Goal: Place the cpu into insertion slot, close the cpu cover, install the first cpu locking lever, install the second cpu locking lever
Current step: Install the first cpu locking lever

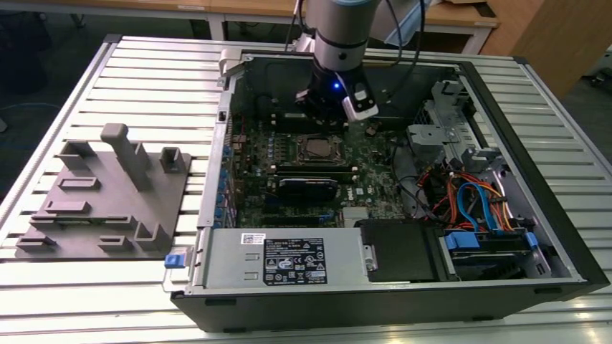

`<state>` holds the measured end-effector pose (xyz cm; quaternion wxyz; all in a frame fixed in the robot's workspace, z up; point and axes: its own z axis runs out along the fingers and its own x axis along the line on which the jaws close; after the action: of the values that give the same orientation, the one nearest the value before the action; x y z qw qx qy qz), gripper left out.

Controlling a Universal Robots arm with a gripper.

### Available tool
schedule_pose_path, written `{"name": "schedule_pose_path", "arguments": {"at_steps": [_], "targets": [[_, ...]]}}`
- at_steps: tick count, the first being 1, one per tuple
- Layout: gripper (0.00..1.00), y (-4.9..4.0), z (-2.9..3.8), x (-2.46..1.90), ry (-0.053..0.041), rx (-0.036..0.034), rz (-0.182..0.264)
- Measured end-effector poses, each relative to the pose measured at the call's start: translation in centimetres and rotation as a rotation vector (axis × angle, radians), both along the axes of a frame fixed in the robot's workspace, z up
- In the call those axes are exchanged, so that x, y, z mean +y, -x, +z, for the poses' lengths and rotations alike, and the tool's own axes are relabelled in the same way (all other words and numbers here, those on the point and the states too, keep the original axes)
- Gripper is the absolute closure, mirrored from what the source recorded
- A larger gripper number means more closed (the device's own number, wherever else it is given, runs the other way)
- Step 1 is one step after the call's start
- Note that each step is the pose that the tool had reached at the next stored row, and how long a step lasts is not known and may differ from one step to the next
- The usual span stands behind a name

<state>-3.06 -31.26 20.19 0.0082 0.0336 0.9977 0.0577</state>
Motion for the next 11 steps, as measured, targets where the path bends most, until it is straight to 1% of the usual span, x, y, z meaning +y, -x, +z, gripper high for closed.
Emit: {"name": "schedule_pose_path", "arguments": {"at_steps": [5, 11], "targets": [[0.9, -0.01, -0.14, 0.0, 0.0001, 0.0, -0.001], [0.9, -0.01, -0.14, 0.0, 0.0, 0.0001, -0.001]]}}
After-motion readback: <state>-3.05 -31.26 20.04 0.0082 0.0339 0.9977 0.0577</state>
